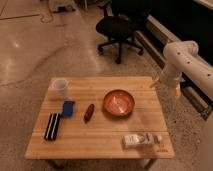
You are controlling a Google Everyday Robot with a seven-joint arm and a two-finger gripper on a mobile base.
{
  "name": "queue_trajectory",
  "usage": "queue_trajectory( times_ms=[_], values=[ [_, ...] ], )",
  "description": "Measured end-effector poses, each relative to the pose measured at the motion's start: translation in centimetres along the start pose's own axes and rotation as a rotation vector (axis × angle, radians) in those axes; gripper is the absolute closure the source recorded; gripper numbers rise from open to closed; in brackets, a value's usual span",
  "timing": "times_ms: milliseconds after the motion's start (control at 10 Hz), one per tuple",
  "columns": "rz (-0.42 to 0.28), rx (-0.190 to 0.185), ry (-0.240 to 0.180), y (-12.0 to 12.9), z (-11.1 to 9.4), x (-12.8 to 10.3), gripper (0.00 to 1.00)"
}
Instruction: Pick up the ceramic bowl
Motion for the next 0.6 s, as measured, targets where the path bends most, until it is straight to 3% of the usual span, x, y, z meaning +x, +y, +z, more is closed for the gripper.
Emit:
queue_trajectory(
  times_ms=[500,600],
  values=[
    [-0.002,0.000,-0.001,-0.02,0.13,0.02,0.20],
    [-0.012,0.002,0.005,-0.93,0.70,0.19,0.20]
  ],
)
